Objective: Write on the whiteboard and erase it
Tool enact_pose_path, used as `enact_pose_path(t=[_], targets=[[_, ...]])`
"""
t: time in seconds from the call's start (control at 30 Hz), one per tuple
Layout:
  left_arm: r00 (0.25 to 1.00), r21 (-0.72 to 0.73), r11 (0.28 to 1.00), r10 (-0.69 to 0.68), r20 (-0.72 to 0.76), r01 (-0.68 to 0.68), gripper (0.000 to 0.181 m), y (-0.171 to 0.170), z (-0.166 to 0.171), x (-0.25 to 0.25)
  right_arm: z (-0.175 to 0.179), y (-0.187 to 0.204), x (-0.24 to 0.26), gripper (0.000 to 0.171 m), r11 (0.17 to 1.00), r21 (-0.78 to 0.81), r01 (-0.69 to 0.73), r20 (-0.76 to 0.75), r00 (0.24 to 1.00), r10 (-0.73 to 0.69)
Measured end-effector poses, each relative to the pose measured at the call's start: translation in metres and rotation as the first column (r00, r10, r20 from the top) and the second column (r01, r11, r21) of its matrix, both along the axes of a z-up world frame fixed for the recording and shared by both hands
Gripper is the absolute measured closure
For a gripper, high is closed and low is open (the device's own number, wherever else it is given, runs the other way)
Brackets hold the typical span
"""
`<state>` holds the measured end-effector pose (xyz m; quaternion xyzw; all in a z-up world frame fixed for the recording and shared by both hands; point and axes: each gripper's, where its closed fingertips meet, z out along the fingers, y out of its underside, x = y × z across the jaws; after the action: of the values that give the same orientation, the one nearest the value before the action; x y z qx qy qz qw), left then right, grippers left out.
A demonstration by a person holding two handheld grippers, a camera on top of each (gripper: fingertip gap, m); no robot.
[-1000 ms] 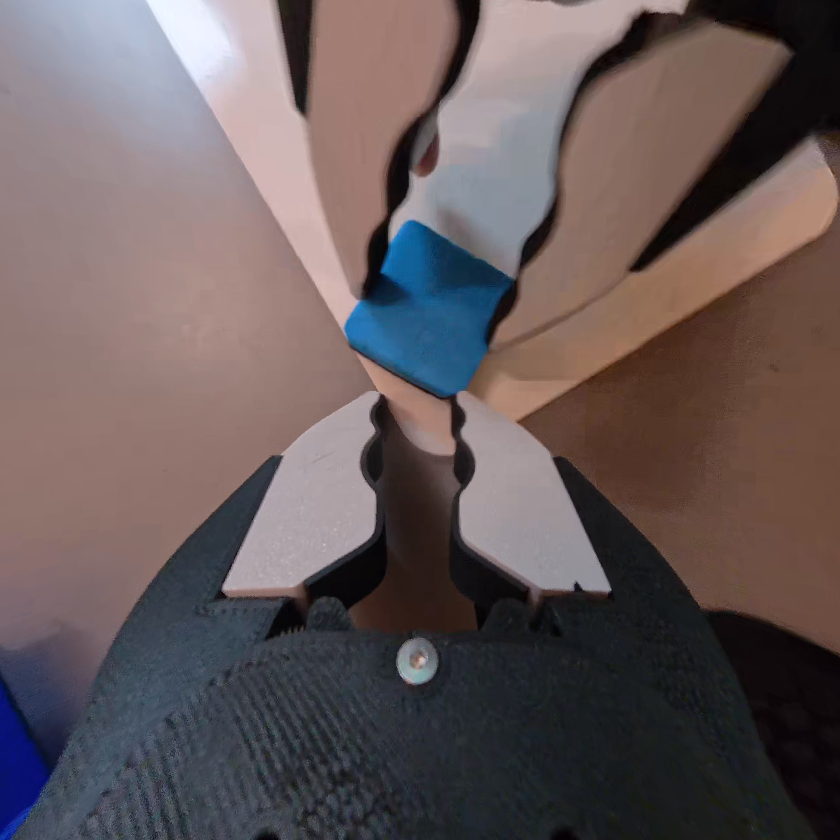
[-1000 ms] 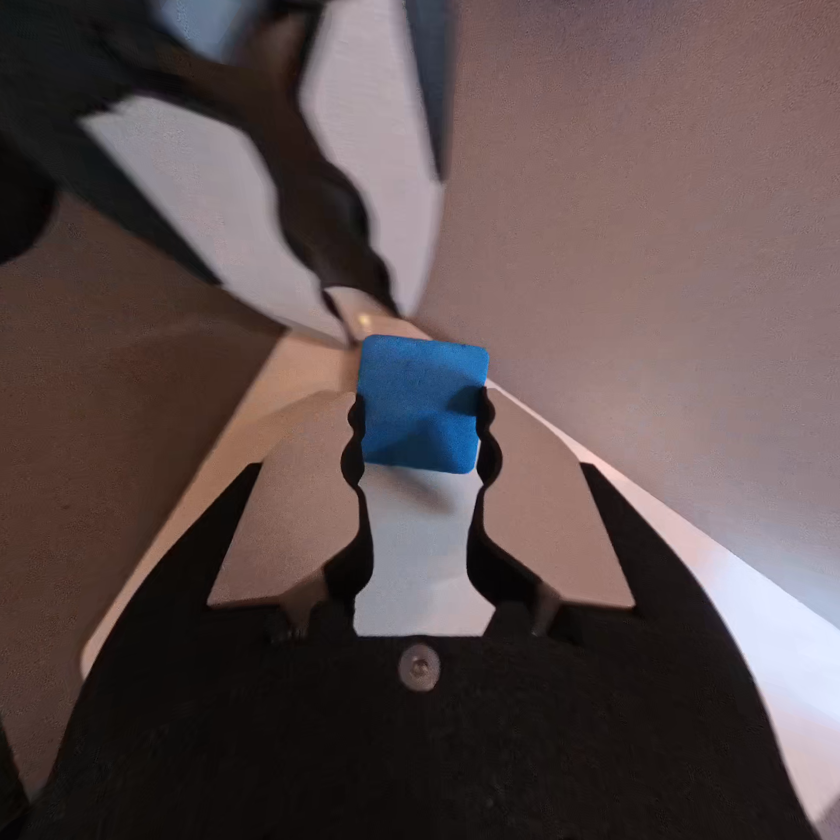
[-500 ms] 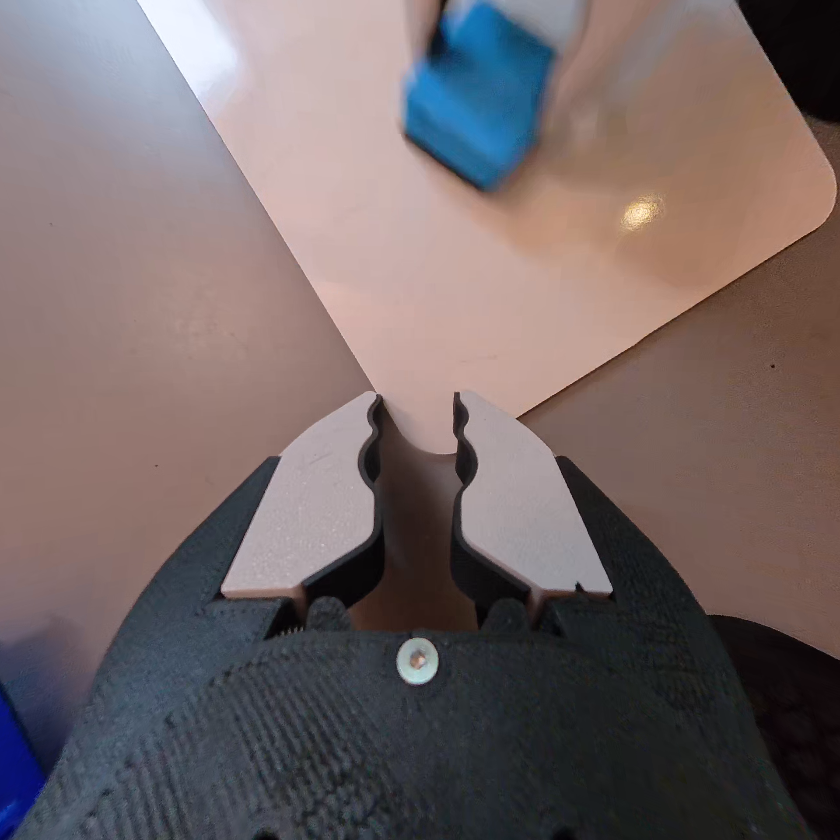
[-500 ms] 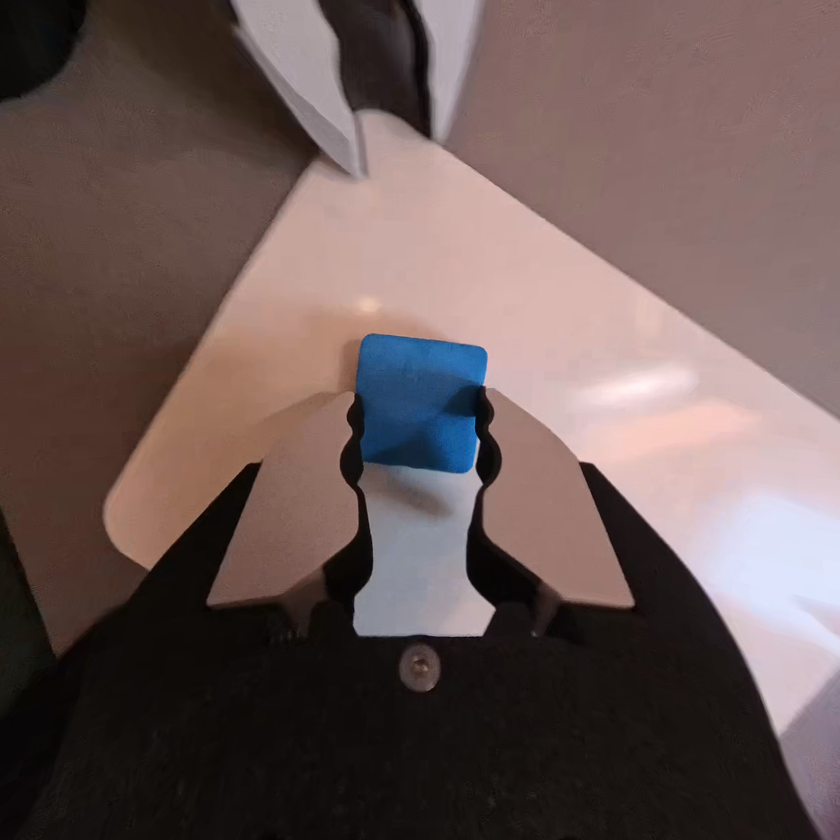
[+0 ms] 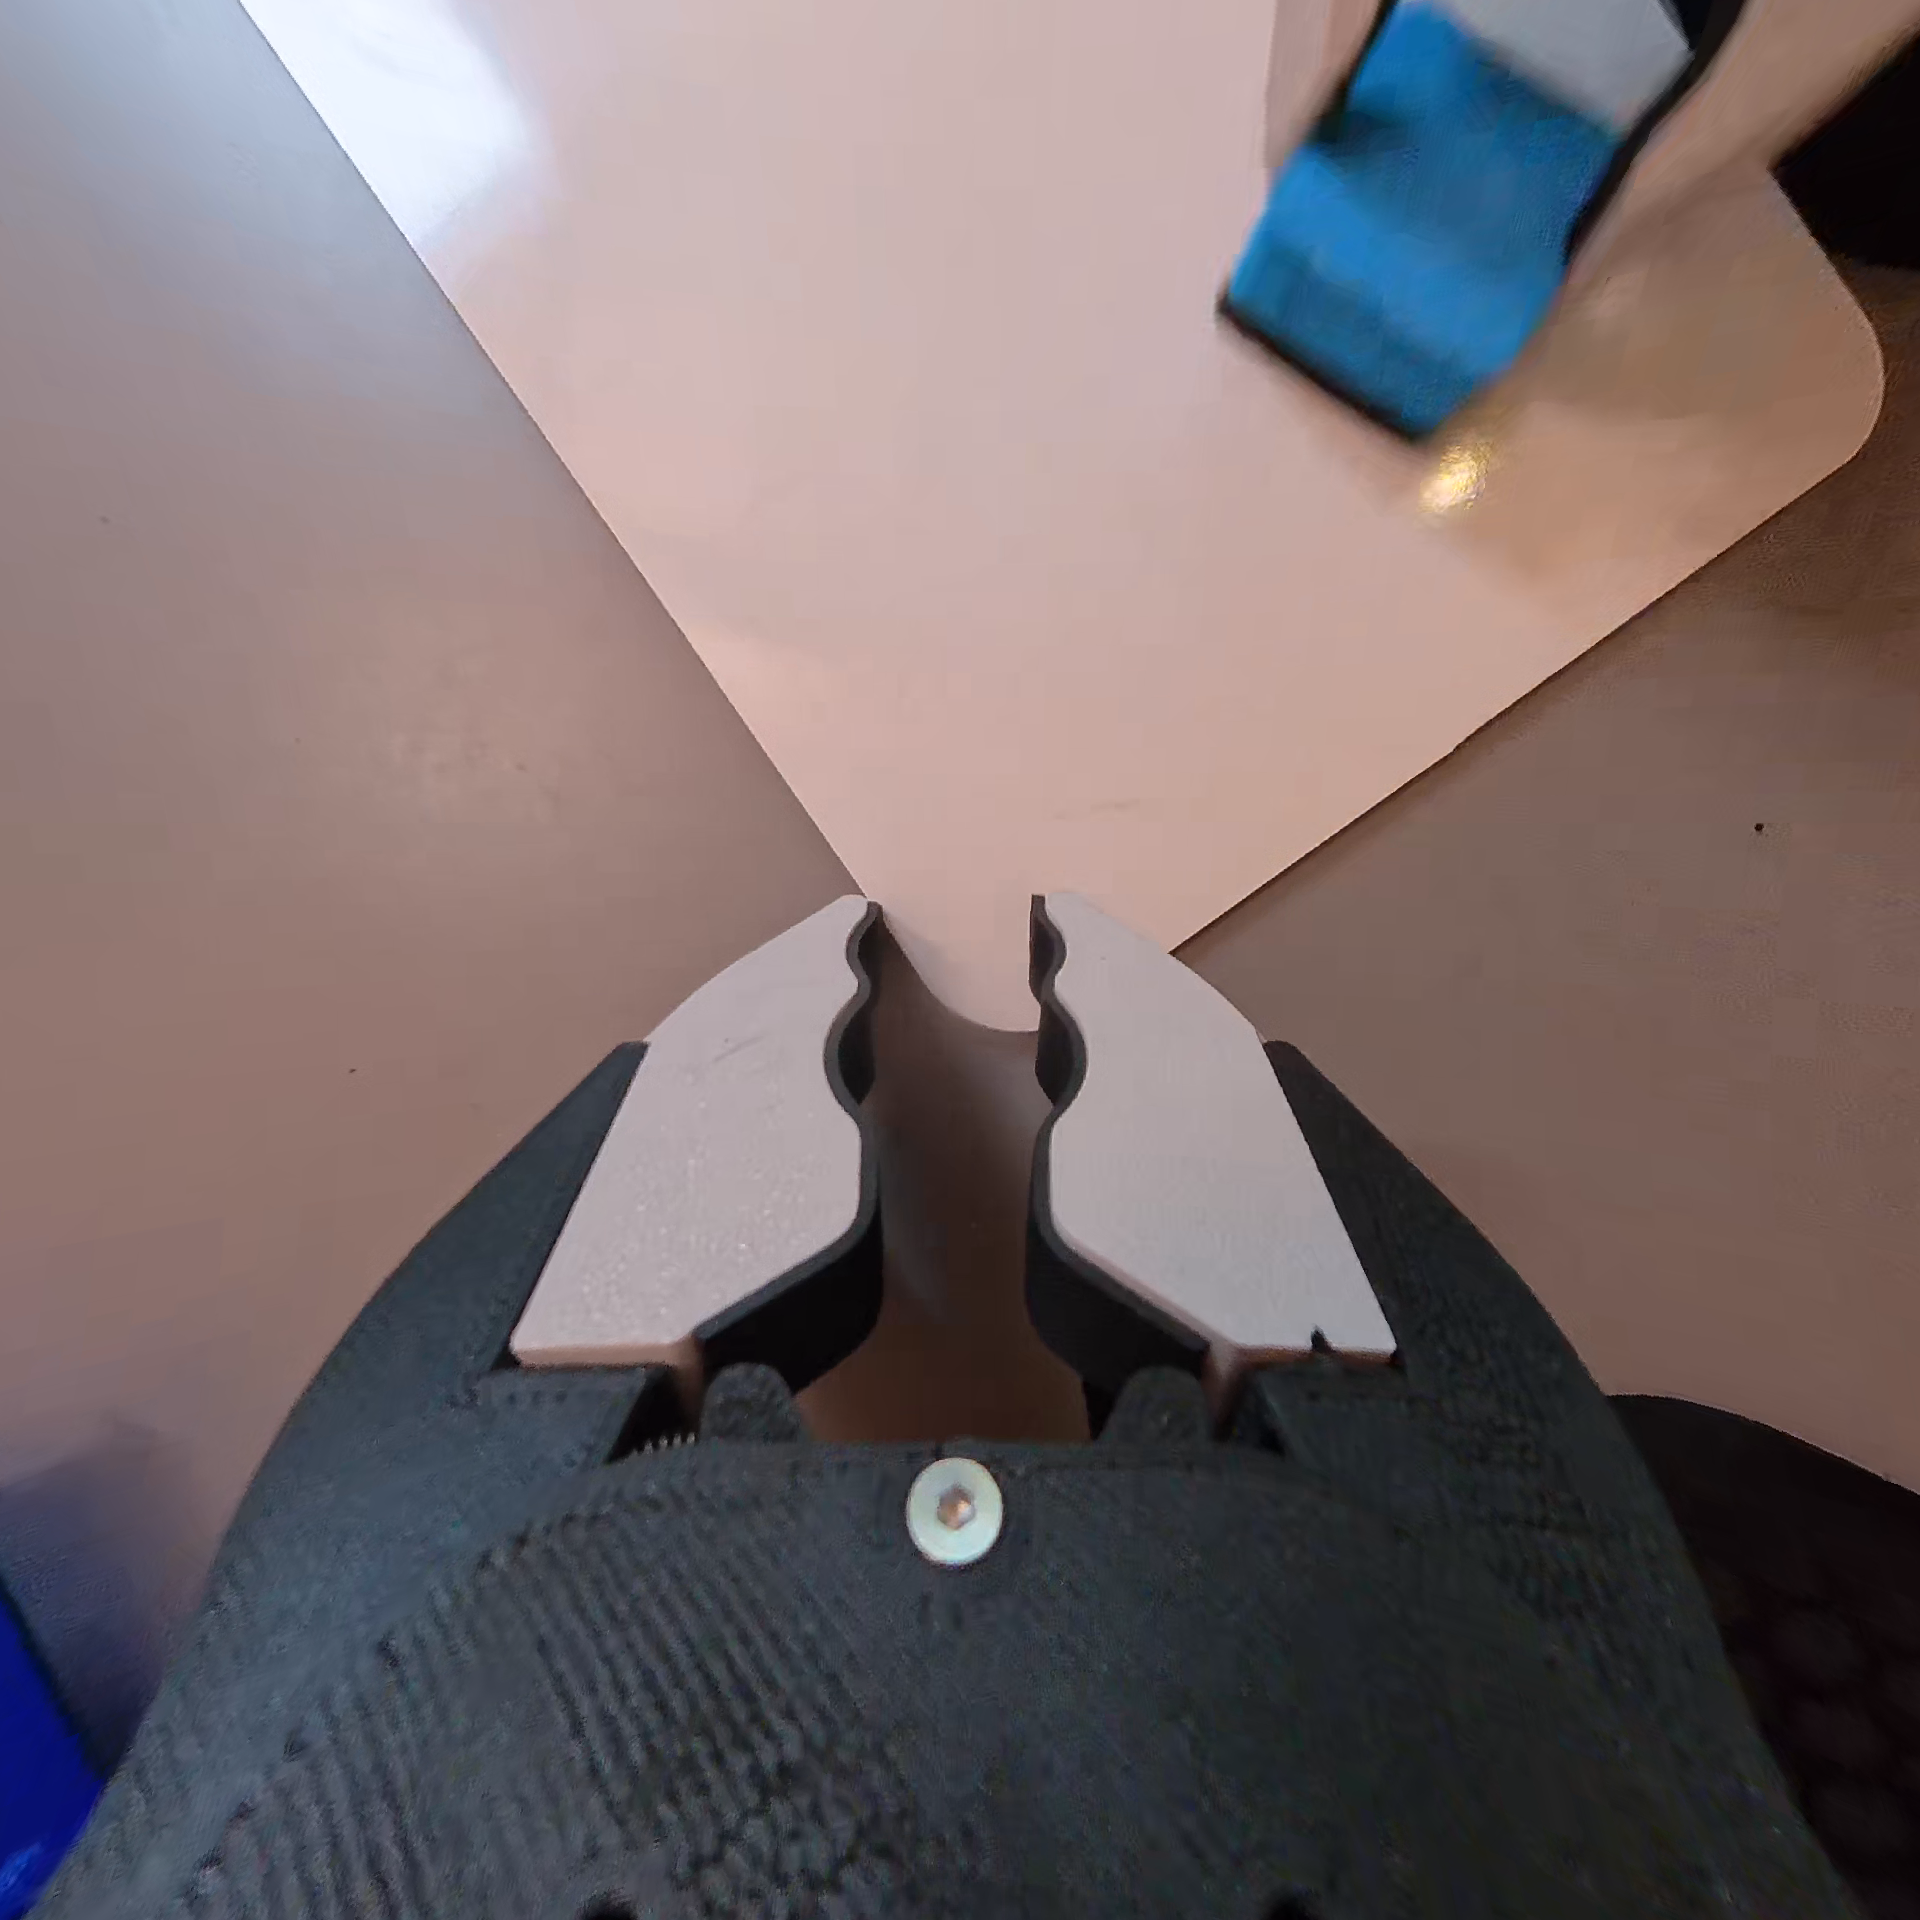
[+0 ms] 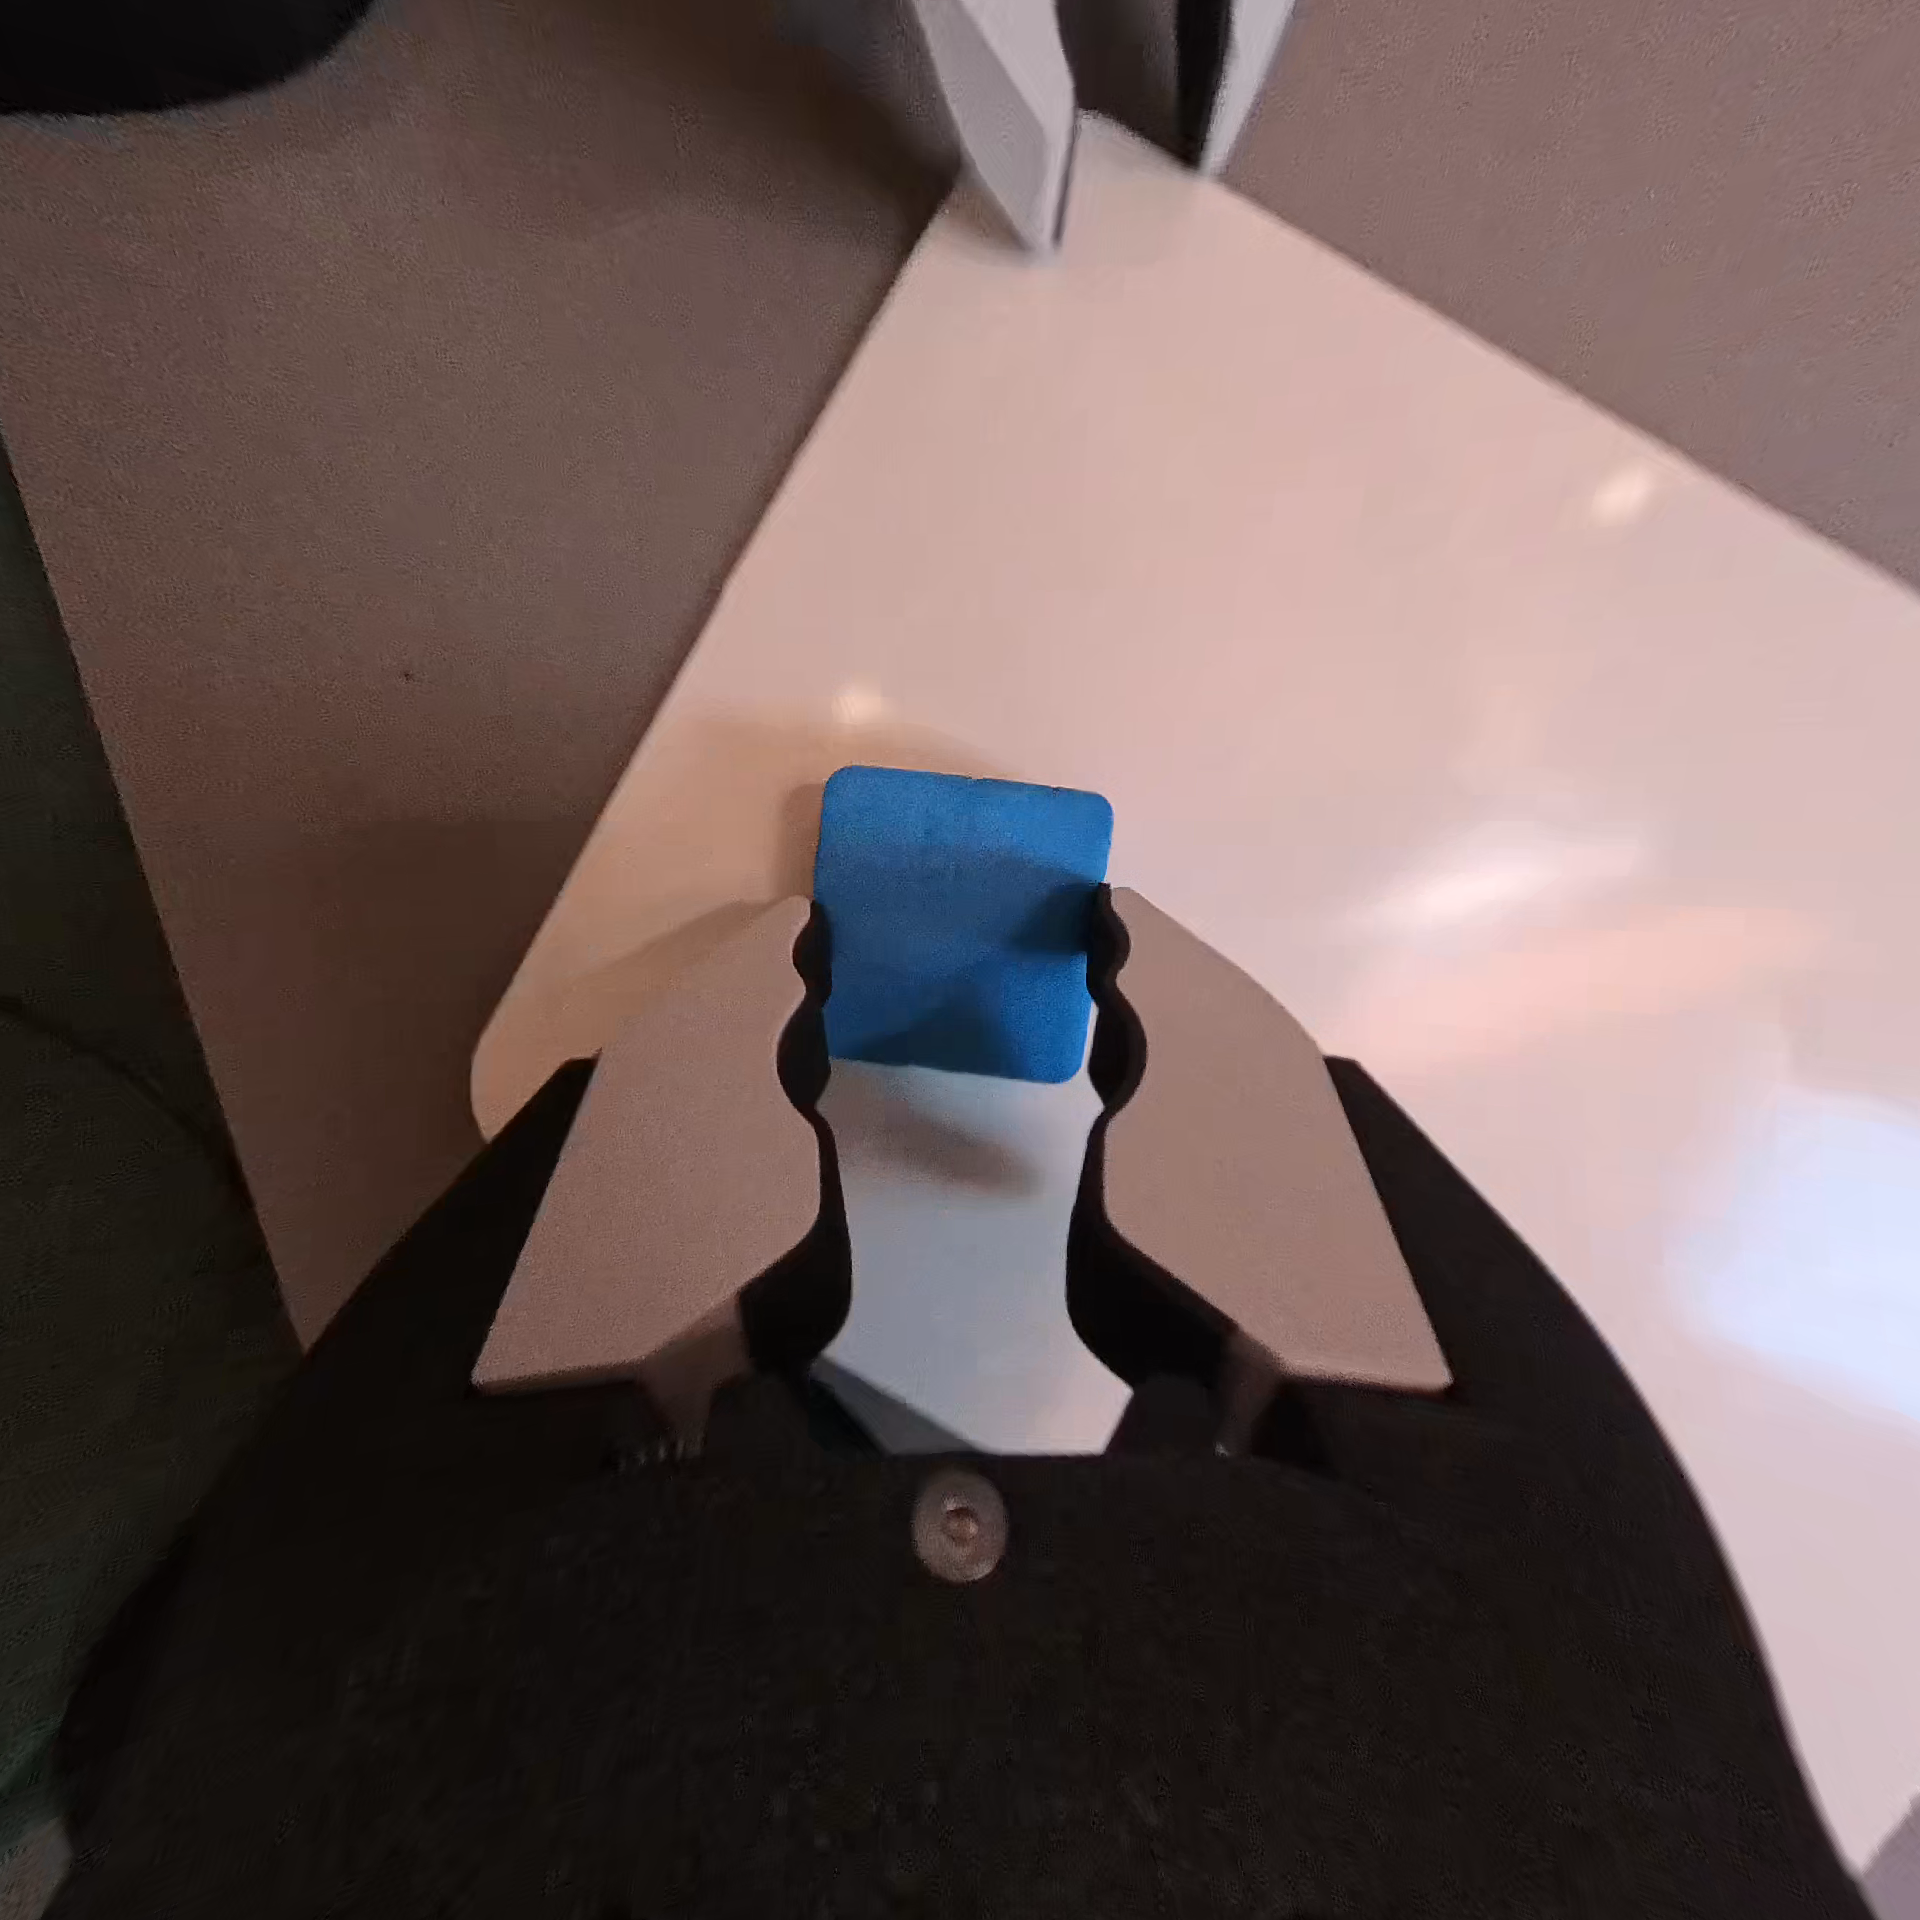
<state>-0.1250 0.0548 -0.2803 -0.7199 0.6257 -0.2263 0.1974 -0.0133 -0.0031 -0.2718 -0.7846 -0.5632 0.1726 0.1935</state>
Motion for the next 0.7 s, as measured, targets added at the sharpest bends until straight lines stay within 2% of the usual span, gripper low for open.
enact_pose_path(t=[0.1,0.2,0.3,0.43,0.6,0.7], targets=[[1.000,0.001,1.000,-0.001,-0.001,0.001,0.154,0.000,0.000,0.000,-0.001,0.018,0.071,0.123,0.983,-0.006,0.181,0.031,0.983,-0.181],[1.000,-0.001,1.000,0.000,-0.003,0.000,0.154,0.000,0.000,0.000,-0.001,0.063,0.133,0.122,0.937,0.006,0.350,0.030,0.936,-0.350],[1.000,0.002,1.000,0.006,-0.006,-0.006,0.154,0.000,0.000,0.000,-0.002,0.111,0.156,0.122,0.896,0.016,0.443,-0.023,0.896,-0.443],[1.000,-0.001,1.000,0.012,-0.006,-0.012,0.154,0.000,0.000,0.000,-0.002,0.137,0.113,0.122,0.921,0.034,0.388,-0.056,0.921,-0.386],[1.000,0.000,1.000,0.012,-0.006,-0.012,0.154,0.000,0.000,0.000,-0.002,0.113,0.030,0.122,0.978,0.042,0.202,-0.084,0.977,-0.198],[1.000,0.000,1.000,0.011,-0.005,-0.011,0.154,0.000,0.000,0.000,-0.001,0.100,0.006,0.122,0.992,0.041,0.123,-0.095,0.988,-0.118]])
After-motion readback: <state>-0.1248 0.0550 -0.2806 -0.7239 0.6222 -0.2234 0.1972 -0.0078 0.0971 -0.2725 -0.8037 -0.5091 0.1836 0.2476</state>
